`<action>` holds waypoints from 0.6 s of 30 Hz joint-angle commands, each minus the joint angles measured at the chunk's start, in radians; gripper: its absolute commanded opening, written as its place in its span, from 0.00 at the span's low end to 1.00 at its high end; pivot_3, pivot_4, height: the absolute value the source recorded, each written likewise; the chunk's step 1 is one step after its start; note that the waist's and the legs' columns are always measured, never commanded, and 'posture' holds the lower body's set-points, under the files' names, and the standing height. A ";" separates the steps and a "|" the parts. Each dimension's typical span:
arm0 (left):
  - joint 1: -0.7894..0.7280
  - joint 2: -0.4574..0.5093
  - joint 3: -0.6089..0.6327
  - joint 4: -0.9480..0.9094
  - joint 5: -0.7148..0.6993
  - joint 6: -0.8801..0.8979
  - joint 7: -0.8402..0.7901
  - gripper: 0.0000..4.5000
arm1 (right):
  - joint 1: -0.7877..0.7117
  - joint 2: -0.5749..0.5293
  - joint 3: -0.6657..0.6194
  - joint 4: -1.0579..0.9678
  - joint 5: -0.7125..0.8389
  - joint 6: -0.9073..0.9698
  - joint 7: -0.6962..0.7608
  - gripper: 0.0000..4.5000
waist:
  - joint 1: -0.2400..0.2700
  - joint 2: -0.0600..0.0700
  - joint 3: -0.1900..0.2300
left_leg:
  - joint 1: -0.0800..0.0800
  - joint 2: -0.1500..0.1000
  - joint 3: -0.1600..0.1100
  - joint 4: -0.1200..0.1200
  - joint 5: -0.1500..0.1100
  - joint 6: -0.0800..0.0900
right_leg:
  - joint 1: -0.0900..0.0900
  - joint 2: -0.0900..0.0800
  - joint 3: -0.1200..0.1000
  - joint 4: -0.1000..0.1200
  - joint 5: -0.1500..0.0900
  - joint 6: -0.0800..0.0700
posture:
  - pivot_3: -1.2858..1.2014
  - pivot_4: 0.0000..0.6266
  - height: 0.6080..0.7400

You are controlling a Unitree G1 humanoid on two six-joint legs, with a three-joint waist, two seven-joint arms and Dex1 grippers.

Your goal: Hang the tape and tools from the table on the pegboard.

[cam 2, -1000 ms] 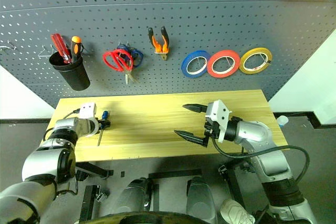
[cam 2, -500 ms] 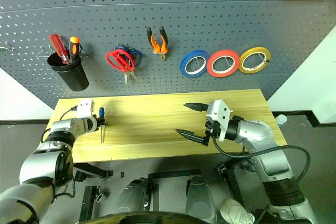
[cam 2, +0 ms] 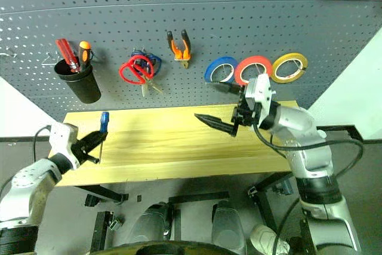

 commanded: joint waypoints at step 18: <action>-0.651 0.067 0.100 0.369 0.060 -0.445 0.126 0.10 | -0.119 0.109 0.016 -0.010 0.061 0.025 0.010 1.00 | 0.014 -0.002 -0.003 | 0.002 -0.001 0.005 0.003 0.003 0.004 | 0.001 0.002 0.005 0.001 0.005 0.008 | 0.49 0.07 1.00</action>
